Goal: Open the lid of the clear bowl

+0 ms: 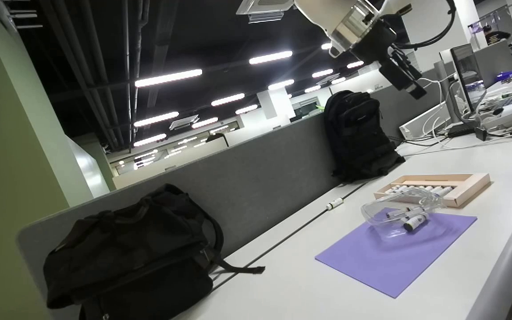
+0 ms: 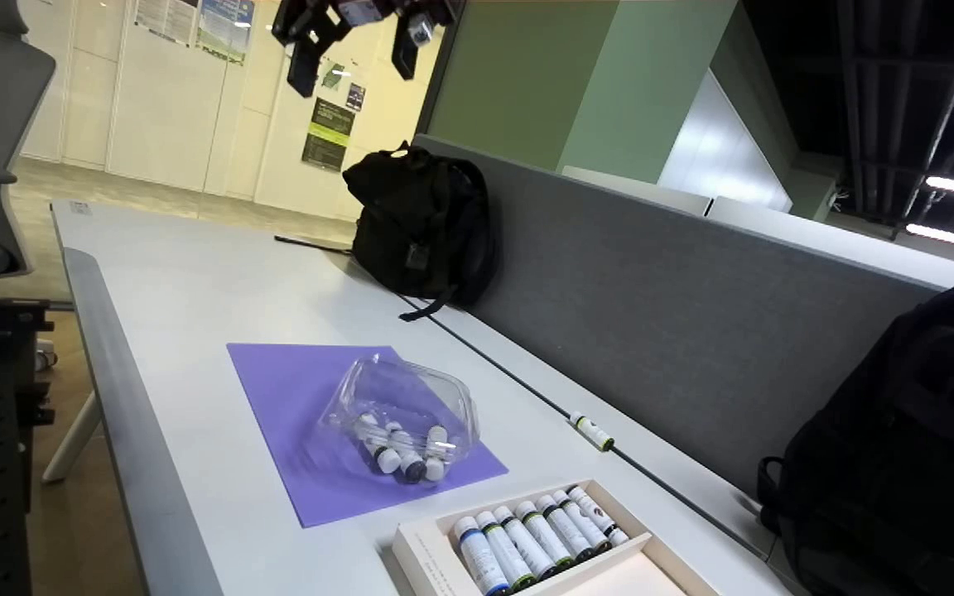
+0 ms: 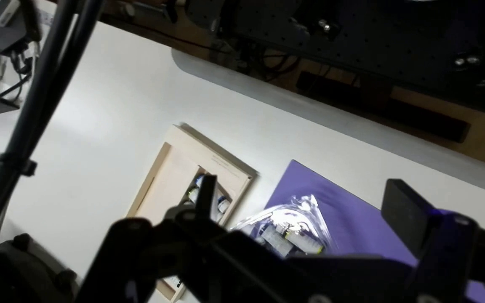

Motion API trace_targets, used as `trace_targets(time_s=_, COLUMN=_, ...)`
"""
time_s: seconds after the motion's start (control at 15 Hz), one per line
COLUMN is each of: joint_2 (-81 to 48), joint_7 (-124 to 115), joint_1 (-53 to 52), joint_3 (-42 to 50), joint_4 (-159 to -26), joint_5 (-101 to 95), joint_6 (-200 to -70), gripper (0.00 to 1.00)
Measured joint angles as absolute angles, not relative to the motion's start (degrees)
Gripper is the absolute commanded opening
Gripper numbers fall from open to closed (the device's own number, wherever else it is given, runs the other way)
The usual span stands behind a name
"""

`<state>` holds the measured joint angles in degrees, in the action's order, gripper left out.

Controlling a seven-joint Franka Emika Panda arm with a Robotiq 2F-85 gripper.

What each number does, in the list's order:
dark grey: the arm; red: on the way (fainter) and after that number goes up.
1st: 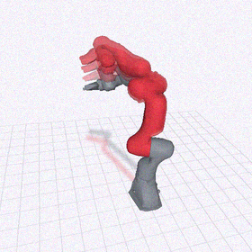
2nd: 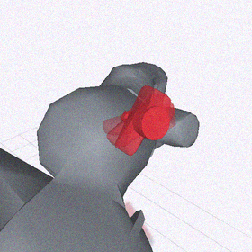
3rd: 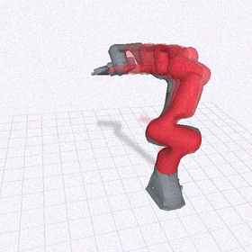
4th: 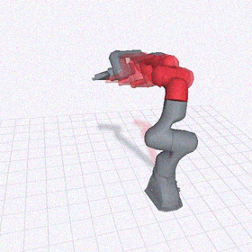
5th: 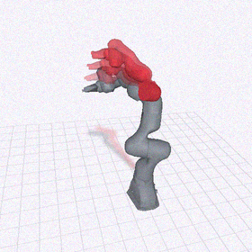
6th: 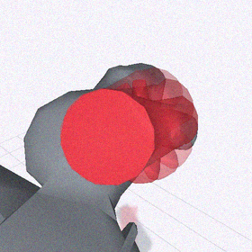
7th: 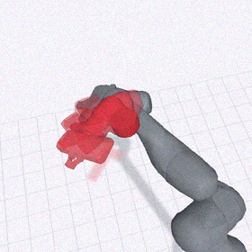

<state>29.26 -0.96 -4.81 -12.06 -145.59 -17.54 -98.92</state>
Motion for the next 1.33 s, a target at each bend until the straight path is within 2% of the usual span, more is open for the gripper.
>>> trace_targets(time_s=0.33, joint_2=26.61, joint_7=-4.66, joint_1=-4.3, joint_3=-12.22, joint_4=-153.71, joint_5=-33.2, joint_6=-109.6, gripper=1.0)
trace_targets(time_s=0.6, joint_2=21.63, joint_7=-14.03, joint_1=-3.45, joint_3=-12.37, joint_4=-155.08, joint_5=-41.54, joint_6=-115.72, gripper=1.0)
trace_targets(time_s=1.0, joint_2=13.35, joint_7=-21.68, joint_1=-3.46, joint_3=-12.18, joint_4=-153.67, joint_5=-42.73, joint_6=-115.08, gripper=1.0)
trace_targets(time_s=1.33, joint_2=12.47, joint_7=-21.88, joint_1=-3.46, joint_3=-12.1, joint_4=-152.78, joint_5=-42.64, joint_6=-114.62, gripper=1.0)
